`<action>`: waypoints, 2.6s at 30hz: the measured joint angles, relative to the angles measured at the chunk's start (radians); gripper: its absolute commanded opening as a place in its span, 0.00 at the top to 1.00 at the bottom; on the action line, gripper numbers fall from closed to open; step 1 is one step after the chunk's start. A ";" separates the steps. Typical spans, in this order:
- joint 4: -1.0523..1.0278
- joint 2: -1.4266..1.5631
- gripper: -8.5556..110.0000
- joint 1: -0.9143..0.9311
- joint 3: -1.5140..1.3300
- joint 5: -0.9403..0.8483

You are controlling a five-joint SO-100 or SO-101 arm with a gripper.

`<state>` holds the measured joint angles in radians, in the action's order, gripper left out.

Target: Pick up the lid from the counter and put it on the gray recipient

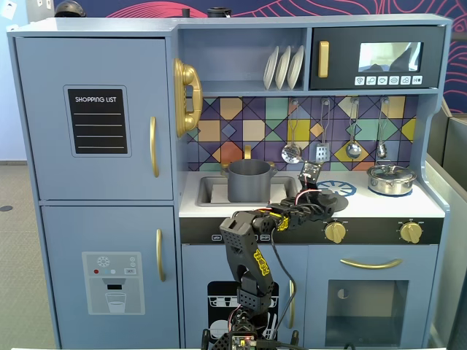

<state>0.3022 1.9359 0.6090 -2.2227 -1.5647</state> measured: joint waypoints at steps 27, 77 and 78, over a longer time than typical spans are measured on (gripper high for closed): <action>0.044 -0.020 0.93 -0.002 0.021 0.003; -0.282 0.305 0.93 -0.523 0.219 0.012; -0.282 0.305 0.93 -0.534 0.218 0.012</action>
<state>0.0199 2.2411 0.0752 -2.0049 -1.5524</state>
